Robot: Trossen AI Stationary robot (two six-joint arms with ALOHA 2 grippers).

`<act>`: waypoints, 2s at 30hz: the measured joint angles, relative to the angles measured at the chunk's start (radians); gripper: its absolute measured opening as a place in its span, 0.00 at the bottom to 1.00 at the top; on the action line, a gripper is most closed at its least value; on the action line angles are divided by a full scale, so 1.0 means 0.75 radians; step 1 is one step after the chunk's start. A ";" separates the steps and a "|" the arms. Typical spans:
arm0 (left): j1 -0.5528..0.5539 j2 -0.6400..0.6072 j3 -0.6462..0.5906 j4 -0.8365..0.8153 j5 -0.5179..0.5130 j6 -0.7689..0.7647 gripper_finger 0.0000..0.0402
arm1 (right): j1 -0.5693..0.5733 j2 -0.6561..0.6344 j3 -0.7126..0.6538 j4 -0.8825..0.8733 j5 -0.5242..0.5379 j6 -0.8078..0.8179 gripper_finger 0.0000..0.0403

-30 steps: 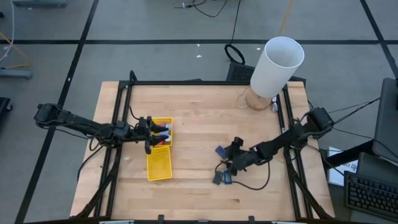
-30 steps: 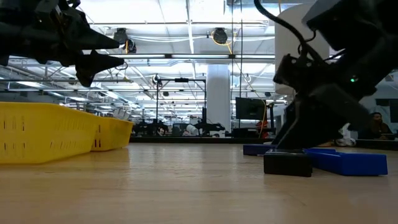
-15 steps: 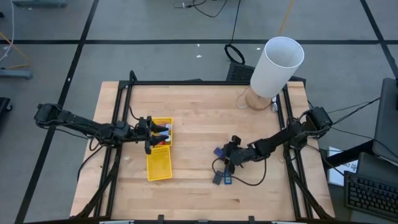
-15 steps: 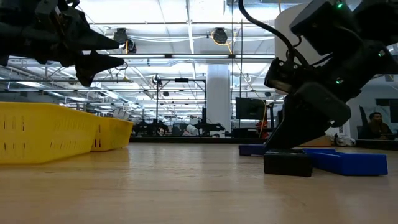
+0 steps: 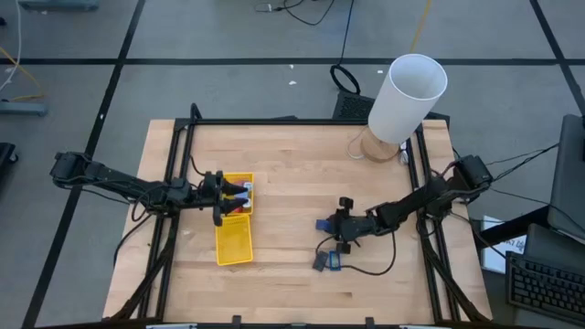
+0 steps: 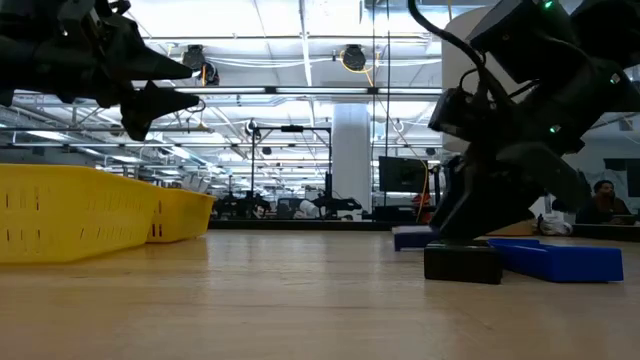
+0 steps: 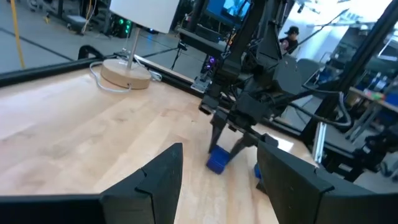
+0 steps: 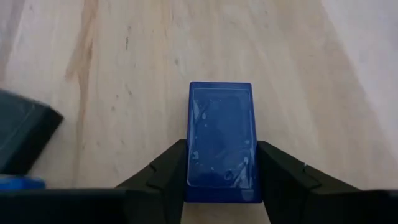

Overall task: Pick & Place Office items
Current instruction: Put the top blue digital timer into the bottom yellow bin

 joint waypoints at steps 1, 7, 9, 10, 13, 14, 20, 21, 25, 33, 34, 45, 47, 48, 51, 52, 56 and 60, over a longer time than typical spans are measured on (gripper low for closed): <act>0.000 0.000 0.000 0.001 0.000 -0.018 0.52 | -0.005 -0.030 -0.001 -0.003 0.003 -0.028 0.39; 0.000 0.003 0.000 0.012 0.000 -0.201 0.52 | -0.026 -0.198 0.003 0.030 0.101 -0.199 0.38; 0.000 0.023 0.000 0.017 0.000 -0.274 0.52 | -0.027 -0.236 0.003 0.065 0.135 -0.297 0.37; 0.000 0.037 0.000 0.017 0.000 -0.305 0.52 | -0.026 -0.251 0.003 0.089 0.157 -0.356 0.37; 0.000 0.094 0.000 0.053 -0.001 -0.378 0.52 | -0.026 -0.267 0.003 0.186 0.191 -0.523 0.37; 0.000 0.123 0.000 0.078 -0.001 -0.409 0.52 | -0.026 -0.267 0.003 0.223 0.192 -0.572 0.38; 0.000 0.390 0.106 0.178 0.010 -0.452 0.52 | -0.029 -0.267 0.004 0.377 0.300 -0.837 0.39; 0.000 0.434 0.143 0.178 0.014 -0.433 0.53 | -0.030 -0.267 0.004 0.394 0.328 -0.869 0.39; -0.001 0.615 0.326 0.177 0.024 -0.332 0.59 | -0.030 -0.268 0.007 0.432 0.368 -0.912 0.38; 0.000 0.964 0.683 0.159 0.025 -0.231 0.74 | -0.006 -0.268 0.007 0.418 0.366 -0.923 0.39; 0.000 1.002 0.718 0.158 0.025 -0.231 0.75 | -0.004 -0.268 0.007 0.419 0.366 -0.930 0.38; 0.019 1.263 0.943 0.148 0.023 -0.234 0.78 | -0.005 -0.268 0.007 0.425 0.366 -0.940 0.39; 0.027 1.274 0.949 0.148 0.022 -0.243 0.77 | -0.005 -0.268 0.007 0.429 0.366 -0.941 0.38; 0.033 1.276 0.949 0.148 0.022 -0.245 0.76 | -0.005 -0.268 0.007 0.429 0.366 -0.942 0.38; 0.047 1.277 0.949 0.149 0.021 -0.248 0.74 | -0.005 -0.268 0.007 0.429 0.366 -0.941 0.39; 0.049 1.277 0.949 0.149 0.021 -0.254 0.73 | -0.005 -0.268 0.007 0.432 0.366 -0.941 0.39; 0.055 1.277 0.949 0.150 0.024 -0.287 0.69 | -0.005 -0.268 0.007 0.434 0.366 -0.941 0.39; 0.054 1.277 0.949 0.150 0.027 -0.288 0.62 | -0.005 -0.268 0.007 0.434 0.366 -0.941 0.38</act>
